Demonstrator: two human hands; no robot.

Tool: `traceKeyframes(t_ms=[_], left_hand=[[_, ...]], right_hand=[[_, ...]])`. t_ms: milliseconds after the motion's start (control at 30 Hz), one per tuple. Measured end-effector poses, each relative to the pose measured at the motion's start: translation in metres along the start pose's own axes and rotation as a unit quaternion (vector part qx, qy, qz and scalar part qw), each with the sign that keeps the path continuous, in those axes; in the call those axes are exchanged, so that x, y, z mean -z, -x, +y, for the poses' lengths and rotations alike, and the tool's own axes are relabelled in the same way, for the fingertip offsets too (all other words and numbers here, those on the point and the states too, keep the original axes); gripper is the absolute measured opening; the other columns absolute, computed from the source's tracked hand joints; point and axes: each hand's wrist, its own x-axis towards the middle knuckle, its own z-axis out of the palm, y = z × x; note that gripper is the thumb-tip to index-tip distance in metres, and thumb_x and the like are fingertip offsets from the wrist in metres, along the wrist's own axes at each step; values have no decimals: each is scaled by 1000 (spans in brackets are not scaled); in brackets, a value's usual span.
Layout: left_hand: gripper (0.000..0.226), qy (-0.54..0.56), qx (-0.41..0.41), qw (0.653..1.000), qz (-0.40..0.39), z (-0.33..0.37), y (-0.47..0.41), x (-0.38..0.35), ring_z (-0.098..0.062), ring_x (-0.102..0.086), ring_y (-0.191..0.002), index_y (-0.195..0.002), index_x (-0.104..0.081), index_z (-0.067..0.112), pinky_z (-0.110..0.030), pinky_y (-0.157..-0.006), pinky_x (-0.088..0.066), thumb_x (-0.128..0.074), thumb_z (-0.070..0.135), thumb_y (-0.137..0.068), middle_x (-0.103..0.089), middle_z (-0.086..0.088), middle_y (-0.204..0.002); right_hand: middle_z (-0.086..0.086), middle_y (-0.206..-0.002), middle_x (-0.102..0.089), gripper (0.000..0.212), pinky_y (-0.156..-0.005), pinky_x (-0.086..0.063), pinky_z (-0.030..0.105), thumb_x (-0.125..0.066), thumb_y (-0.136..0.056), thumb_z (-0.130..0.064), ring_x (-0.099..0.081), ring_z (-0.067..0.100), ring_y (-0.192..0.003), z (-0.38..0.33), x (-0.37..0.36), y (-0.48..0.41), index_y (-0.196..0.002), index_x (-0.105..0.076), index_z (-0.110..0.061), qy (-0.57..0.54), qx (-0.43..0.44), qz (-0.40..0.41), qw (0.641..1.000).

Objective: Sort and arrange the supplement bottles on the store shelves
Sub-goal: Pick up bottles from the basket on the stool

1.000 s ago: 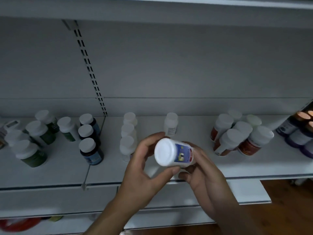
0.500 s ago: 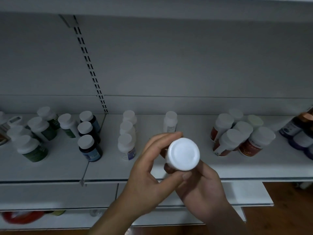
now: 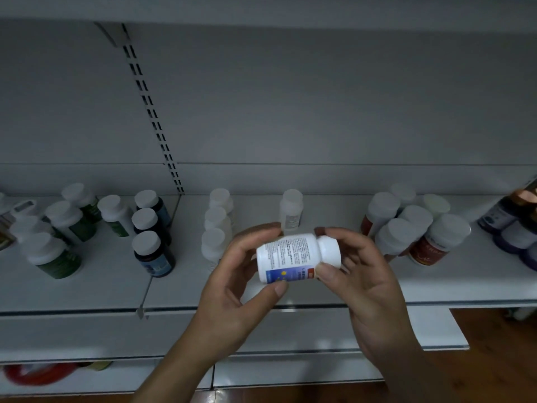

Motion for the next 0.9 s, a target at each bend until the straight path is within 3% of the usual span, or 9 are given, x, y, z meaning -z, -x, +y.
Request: traceKeyframes(t_ms=[100,200,333,433,500,567,700,900], left_hand=[[48,25,20,999,4,2,1,1,-24,-58,-120,-127,-57,17,-30,-95,-49,-69,10,-80,-57,-7,-133],[44,53,60,997,18,4,2,-1,-22,-63,-112,-121,-62,19,-28,-89,-52,-72,18,-78,-64,-5,-125],[50,70,98,993,21,5,4,-5,-13,-66,-103,-125,-57,16,-21,-81,-51,-68,28,-77,-69,-2,-116],[63,63,88,994,-17,6,6,-3,-19,-61,-116,-138,-45,15,-25,-89,-50,-69,17,-80,-60,-3,-132],[62,64,83,994,-23,5,7,0,-23,-58,-120,-138,-48,18,-27,-91,-50,-70,12,-80,-57,-6,-136],[57,73,91,993,-9,4,6,2,-23,-62,-115,-131,-55,22,-28,-87,-53,-73,13,-77,-62,-7,-129],[55,73,103,991,33,4,6,5,-17,-65,-108,-122,-54,12,-22,-80,-53,-73,23,-72,-68,-6,-117],[55,10,98,995,-17,6,5,9,-20,-58,-119,-128,-53,27,-28,-83,-54,-73,23,-77,-60,5,-129]], right_hand=[[-1,-120,-66,44,-87,-53,28,-74,-77,-19,-62,19,-113,1,4,2,-118,-60,-27,29,8,-29,999],[-9,-129,-60,57,-95,-51,30,-73,-77,-20,-58,19,-119,2,6,4,-128,-51,-33,94,21,-74,993],[-7,-120,-66,42,-84,-55,27,-75,-74,-32,-65,17,-107,-1,2,4,-114,-63,-36,101,-3,-69,992],[-3,-103,-72,34,-69,-55,25,-73,-70,-44,-69,14,-91,-3,-2,2,-102,-68,-33,81,-42,-24,996],[-3,-98,-72,35,-63,-54,24,-65,-73,-46,-69,13,-84,-3,-3,1,-103,-68,-27,78,-53,-9,996],[-4,-100,-72,42,-63,-54,25,-62,-75,-47,-69,12,-85,-3,-3,1,-110,-65,-24,82,-59,-16,995],[-9,-107,-69,51,-70,-56,25,-67,-74,-37,-66,9,-92,-2,-3,4,-121,-56,-20,56,-79,-74,993],[-8,-103,-70,49,-65,-54,24,-65,-72,-49,-68,15,-92,1,-6,-2,-111,-64,-20,85,-90,-32,992]])
